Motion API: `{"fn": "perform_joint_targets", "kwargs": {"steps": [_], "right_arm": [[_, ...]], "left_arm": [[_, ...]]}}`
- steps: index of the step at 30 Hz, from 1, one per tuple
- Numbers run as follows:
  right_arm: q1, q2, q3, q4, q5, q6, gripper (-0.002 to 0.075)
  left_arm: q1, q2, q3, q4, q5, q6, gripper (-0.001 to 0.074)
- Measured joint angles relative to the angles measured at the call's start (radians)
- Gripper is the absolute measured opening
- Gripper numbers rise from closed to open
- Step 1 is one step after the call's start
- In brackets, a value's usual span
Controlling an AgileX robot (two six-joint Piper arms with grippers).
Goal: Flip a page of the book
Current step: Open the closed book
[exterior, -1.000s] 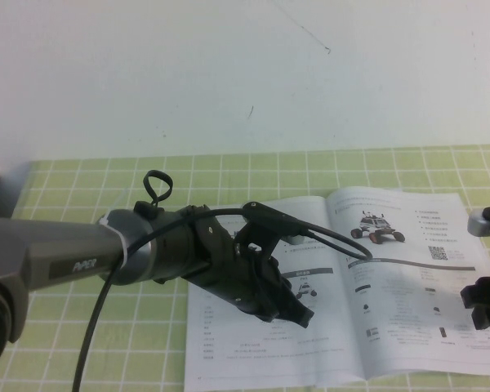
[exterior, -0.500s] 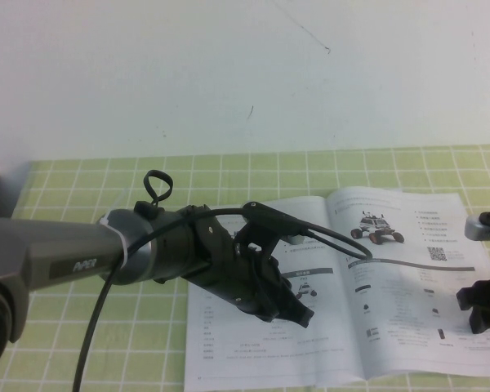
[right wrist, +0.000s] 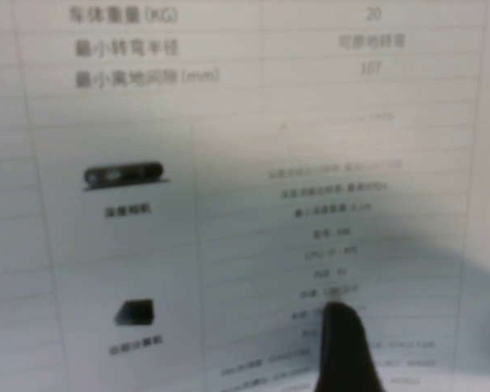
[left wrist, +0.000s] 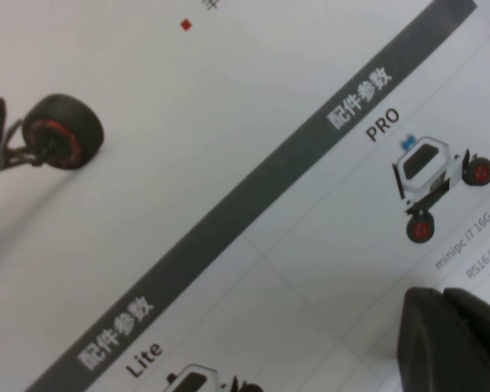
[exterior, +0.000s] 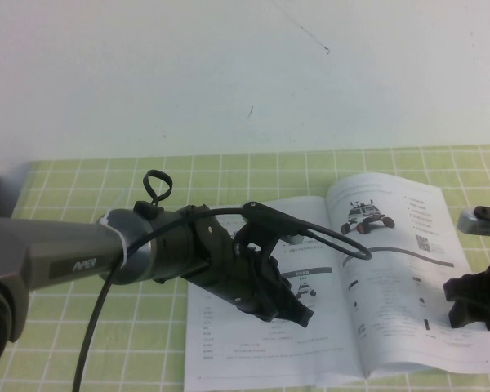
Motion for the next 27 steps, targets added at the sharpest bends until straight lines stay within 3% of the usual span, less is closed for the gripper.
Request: {"fn": "perform_joint_targets", "kwargs": {"steps": [20, 27], "right_arm": [[-0.001, 0.017, 0.002, 0.745, 0.093, -0.671, 0.0404], [-0.001, 0.017, 0.002, 0.831, 0.110, -0.778, 0.0328]], "left_arm": [[0.000, 0.000, 0.000, 0.000, 0.000, 0.000, -0.0004], [0.001, 0.000, 0.000, -0.001, 0.000, 0.000, -0.0004]]}}
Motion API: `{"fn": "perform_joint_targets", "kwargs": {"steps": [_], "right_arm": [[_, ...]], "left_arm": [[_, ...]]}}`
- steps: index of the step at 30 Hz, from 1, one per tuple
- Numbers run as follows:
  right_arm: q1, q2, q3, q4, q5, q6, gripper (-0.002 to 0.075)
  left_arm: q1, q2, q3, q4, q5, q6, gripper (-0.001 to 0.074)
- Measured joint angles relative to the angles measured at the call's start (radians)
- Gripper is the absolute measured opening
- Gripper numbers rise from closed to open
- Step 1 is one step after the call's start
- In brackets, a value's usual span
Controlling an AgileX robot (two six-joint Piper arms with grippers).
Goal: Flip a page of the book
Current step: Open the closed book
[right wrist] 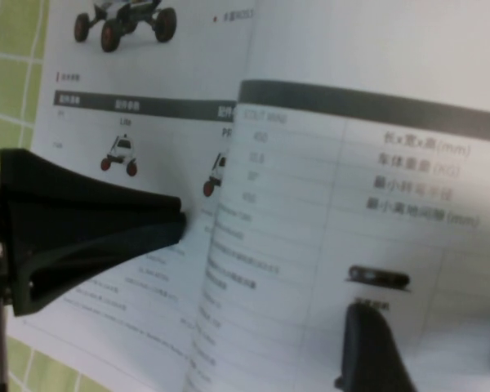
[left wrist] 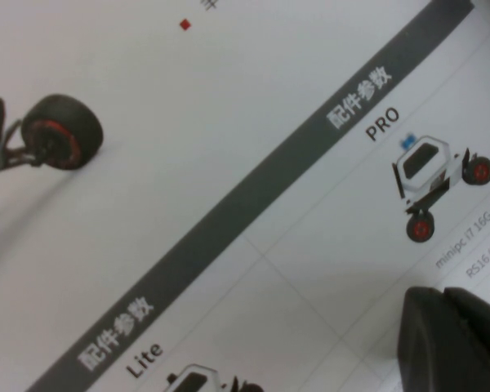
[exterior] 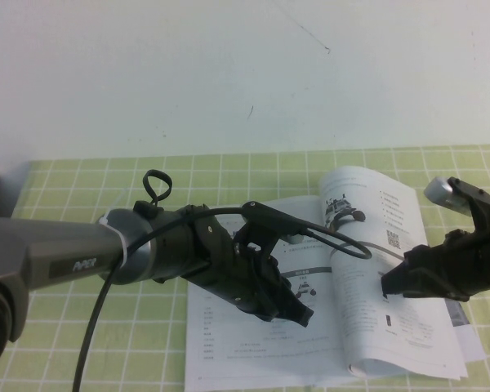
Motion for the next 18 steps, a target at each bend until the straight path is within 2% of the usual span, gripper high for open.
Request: {"fn": "perform_joint_targets", "kwargs": {"steps": [18], "right_arm": [[0.000, -0.008, 0.000, 0.007, 0.050, -0.065, 0.0287]], "left_arm": [[0.000, -0.036, 0.000, 0.035, -0.008, -0.002, -0.0004]]}}
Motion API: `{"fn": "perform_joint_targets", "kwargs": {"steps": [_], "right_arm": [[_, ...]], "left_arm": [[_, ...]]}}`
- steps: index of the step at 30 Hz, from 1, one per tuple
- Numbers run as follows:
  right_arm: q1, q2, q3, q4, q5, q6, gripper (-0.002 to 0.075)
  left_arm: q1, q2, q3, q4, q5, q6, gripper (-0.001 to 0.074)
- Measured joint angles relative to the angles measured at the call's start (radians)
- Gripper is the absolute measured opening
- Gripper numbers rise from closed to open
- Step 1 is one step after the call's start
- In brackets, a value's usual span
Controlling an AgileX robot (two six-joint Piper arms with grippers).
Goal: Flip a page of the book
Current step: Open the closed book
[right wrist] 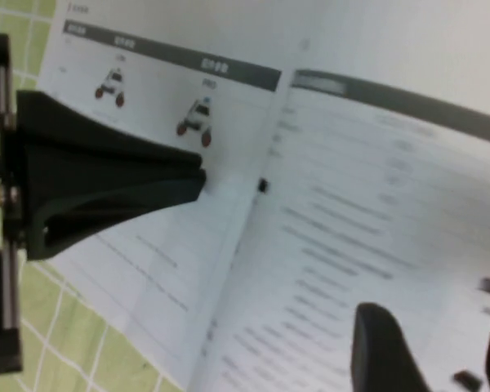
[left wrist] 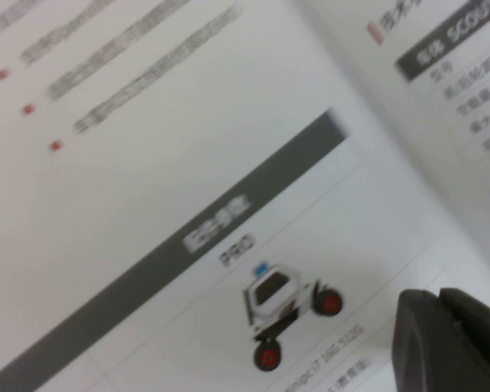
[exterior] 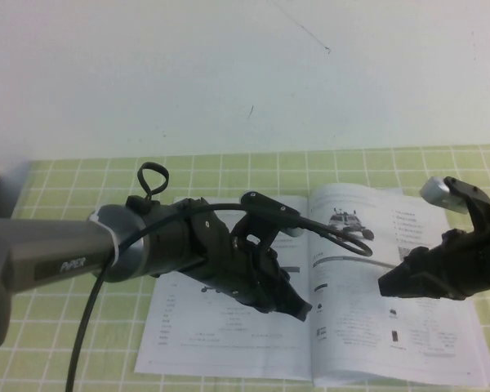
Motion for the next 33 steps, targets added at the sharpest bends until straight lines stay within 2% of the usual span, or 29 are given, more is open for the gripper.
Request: {"fn": "perform_joint_targets", "kwargs": {"steps": [7, 11, 14, 18, 23, 27, 33], "right_arm": [[0.000, -0.164, 0.000, -0.130, 0.026, 0.022, 0.0171], [0.000, -0.268, 0.000, -0.393, 0.008, 0.203, 0.0091], [0.000, -0.286, 0.000, -0.596, 0.019, 0.380, 0.0075], [0.000, -0.274, 0.004, -0.729, 0.056, 0.495, 0.0118], [0.000, -0.272, 0.009, -0.747, 0.070, 0.521, 0.0206], [0.000, -0.272, 0.009, -0.754, 0.105, 0.523, 0.0220], [0.000, -0.276, 0.013, -0.771, 0.148, 0.523, 0.0223]], "left_arm": [[0.000, -0.005, 0.000, 0.015, 0.000, 0.000, -0.0004], [0.000, -0.005, 0.000, 0.016, -0.024, 0.000, -0.0004], [0.000, -0.005, 0.000, 0.014, -0.037, 0.000, -0.0004], [-0.003, -0.005, 0.000, -0.022, -0.039, 0.004, -0.0004], [-0.044, -0.005, 0.000, -0.118, -0.043, 0.079, -0.0004], [-0.091, -0.001, 0.000, -0.136, -0.043, 0.047, -0.0004], [-0.098, 0.037, 0.000, -0.144, -0.047, -0.011, -0.0004]]}}
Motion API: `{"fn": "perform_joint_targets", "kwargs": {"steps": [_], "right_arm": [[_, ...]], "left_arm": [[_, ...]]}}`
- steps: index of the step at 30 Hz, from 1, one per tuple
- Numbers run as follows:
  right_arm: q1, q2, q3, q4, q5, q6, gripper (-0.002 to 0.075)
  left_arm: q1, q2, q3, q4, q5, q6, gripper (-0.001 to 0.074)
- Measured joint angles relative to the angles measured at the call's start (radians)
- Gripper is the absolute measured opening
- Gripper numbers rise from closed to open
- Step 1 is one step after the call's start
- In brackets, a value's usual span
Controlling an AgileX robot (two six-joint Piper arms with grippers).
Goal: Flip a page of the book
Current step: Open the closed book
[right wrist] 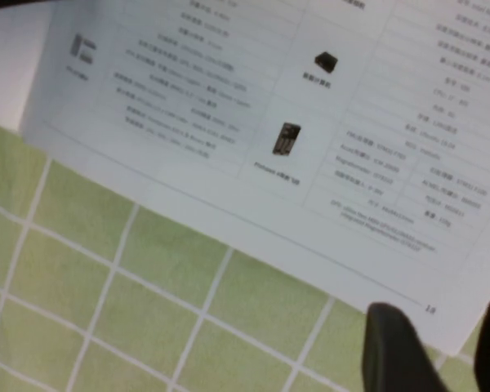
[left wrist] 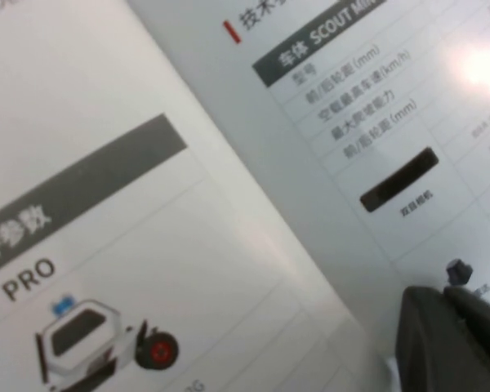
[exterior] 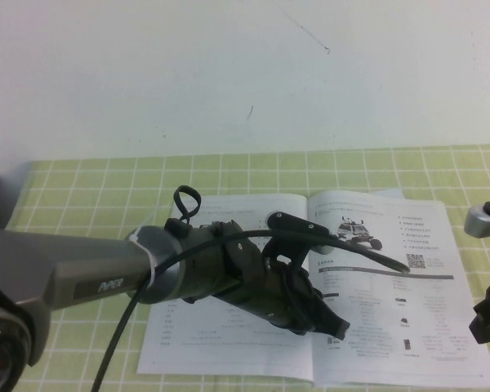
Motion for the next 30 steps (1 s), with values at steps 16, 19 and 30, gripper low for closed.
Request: {"fn": "perform_joint_targets", "kwargs": {"steps": [16, 19, 30], "right_arm": [[0.000, -0.076, 0.000, -0.017, -0.017, 0.035, 0.0223], [0.000, -0.076, 0.000, -0.053, -0.035, 0.078, 0.0224], [0.000, -0.072, 0.000, -0.172, -0.126, 0.232, 0.0413]], "left_arm": [[-0.091, 0.049, -0.075, -0.072, -0.027, 0.008, -0.0004], [-0.088, 0.033, -0.086, -0.066, -0.014, 0.008, -0.0004], [0.060, -0.164, -0.093, 0.087, 0.023, 0.001, -0.0004]]}}
